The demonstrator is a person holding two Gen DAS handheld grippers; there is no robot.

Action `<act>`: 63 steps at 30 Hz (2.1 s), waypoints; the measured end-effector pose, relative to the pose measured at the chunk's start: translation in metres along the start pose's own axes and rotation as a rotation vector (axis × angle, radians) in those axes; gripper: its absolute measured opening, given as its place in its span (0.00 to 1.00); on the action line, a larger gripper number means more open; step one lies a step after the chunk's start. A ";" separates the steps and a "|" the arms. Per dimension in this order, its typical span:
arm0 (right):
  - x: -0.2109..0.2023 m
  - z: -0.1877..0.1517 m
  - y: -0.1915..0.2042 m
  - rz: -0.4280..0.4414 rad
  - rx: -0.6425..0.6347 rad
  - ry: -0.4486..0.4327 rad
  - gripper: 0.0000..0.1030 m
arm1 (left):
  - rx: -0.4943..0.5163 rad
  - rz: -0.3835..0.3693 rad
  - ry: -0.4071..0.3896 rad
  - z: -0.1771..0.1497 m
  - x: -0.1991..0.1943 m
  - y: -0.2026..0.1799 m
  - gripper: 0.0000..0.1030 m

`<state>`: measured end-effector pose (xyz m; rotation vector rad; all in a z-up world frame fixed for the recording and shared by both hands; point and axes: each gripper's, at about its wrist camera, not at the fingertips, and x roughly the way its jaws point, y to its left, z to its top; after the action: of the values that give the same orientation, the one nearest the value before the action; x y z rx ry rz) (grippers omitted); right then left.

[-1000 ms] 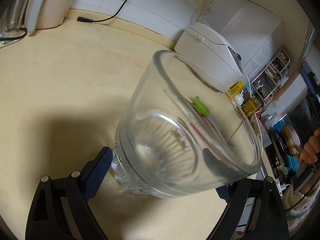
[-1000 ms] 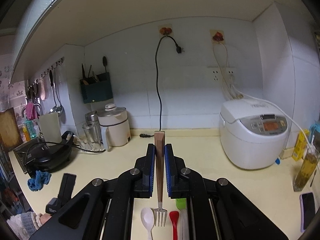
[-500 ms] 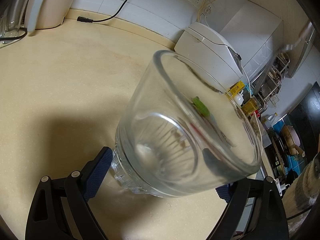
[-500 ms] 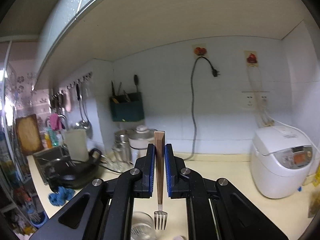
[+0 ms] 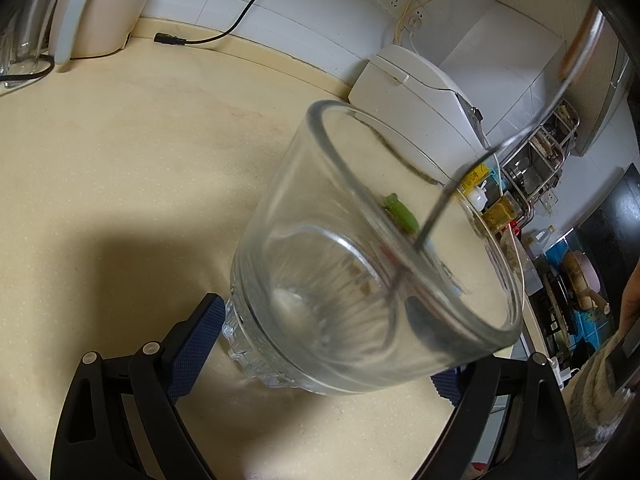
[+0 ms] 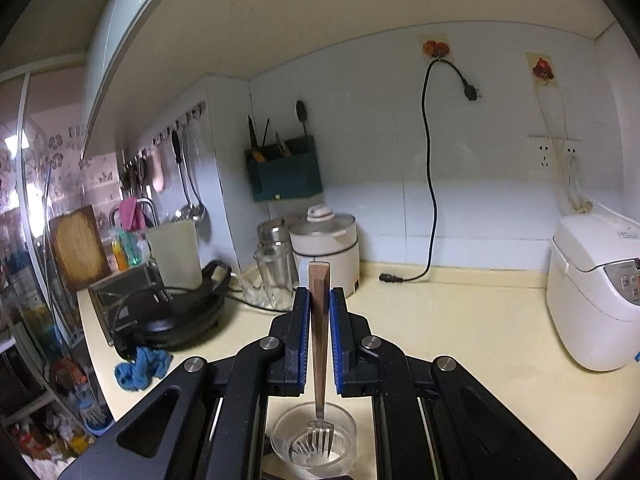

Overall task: Organize utensils
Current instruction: 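Lower the fork into the glass held by the left tool and release, then reach the right tool to the white plastic spoon and grasp it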

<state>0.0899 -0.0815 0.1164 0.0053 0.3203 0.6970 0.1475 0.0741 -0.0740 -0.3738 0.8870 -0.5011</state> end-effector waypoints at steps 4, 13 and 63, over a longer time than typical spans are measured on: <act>0.005 -0.011 0.000 -0.018 -0.014 0.027 0.09 | 0.000 -0.001 0.000 0.000 -0.001 0.000 0.91; 0.024 -0.034 -0.001 -0.009 -0.019 0.125 0.09 | 0.000 -0.001 0.000 0.000 -0.001 0.000 0.91; -0.064 -0.176 -0.149 -0.367 0.274 0.349 0.12 | 0.000 -0.002 0.000 -0.001 -0.001 0.002 0.91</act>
<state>0.0864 -0.2542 -0.0489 0.0843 0.7308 0.2826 0.1468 0.0768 -0.0748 -0.3747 0.8869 -0.5026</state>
